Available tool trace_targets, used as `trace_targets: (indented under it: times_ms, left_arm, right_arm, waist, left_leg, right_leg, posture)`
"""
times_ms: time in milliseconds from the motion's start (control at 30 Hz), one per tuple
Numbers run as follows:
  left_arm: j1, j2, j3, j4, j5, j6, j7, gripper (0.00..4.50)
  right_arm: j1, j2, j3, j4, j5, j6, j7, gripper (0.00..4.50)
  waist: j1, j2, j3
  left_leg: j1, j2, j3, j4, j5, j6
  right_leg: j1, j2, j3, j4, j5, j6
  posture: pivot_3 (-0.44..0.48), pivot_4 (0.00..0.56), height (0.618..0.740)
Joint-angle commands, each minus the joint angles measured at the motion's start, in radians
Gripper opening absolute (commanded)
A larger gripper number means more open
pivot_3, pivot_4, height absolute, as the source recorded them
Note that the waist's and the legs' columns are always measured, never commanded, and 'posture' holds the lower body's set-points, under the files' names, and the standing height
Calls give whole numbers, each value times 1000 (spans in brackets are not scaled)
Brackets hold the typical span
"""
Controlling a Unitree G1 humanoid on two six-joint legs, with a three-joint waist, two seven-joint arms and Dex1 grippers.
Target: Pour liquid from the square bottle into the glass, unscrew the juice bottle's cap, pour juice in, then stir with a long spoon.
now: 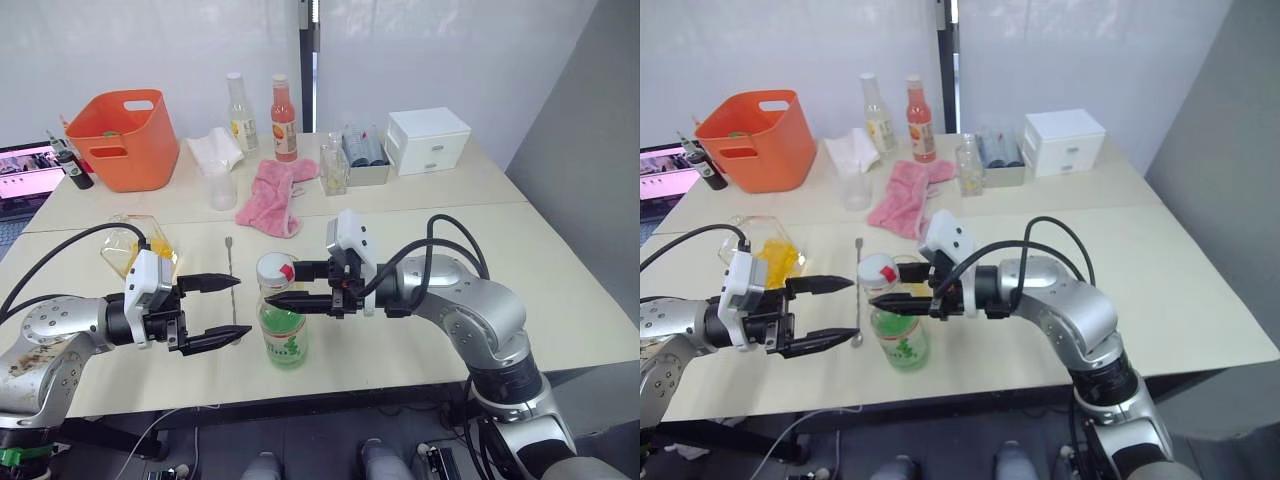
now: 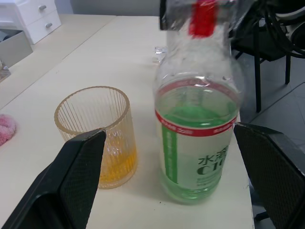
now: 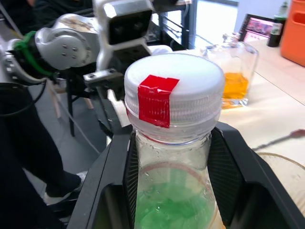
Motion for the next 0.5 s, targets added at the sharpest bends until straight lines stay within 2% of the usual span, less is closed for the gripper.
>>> trace_targets:
  times_ms: [33, 367, 500]
  left_arm:
    - [-18, 15, 9, -8, -9, -3, -15, 4500]
    - [-18, 12, 4, 0, 1, -11, -24, 4500]
    - [-14, 9, 5, -6, 0, -9, -21, 4500]
  right_arm:
    - [-2, 1, 18, -33, -12, -56, 0, 1505]
    - [19, -12, 117, 85, -102, -217, 82, 1505]
    - [32, -18, 125, 104, -106, -256, 114, 1505]
  waist:
    - [-1, 0, 0]
    - [-4, 0, 0]
    - [-3, 0, 0]
  left_leg:
    - [0, 0, 0, 0, 0, 0]
    - [2, 0, 0, 0, 0, 0]
    - [4, 1, 0, 0, 0, 0]
  right_leg:
    - [0, 0, 0, 0, 0, 0]
    - [0, 1, 0, 1, 0, 0]
    - [3, 1, 0, 1, -3, 5]
  posture:
    - [0, 150, 739]
    - [0, 150, 739]
    - [0, 150, 739]
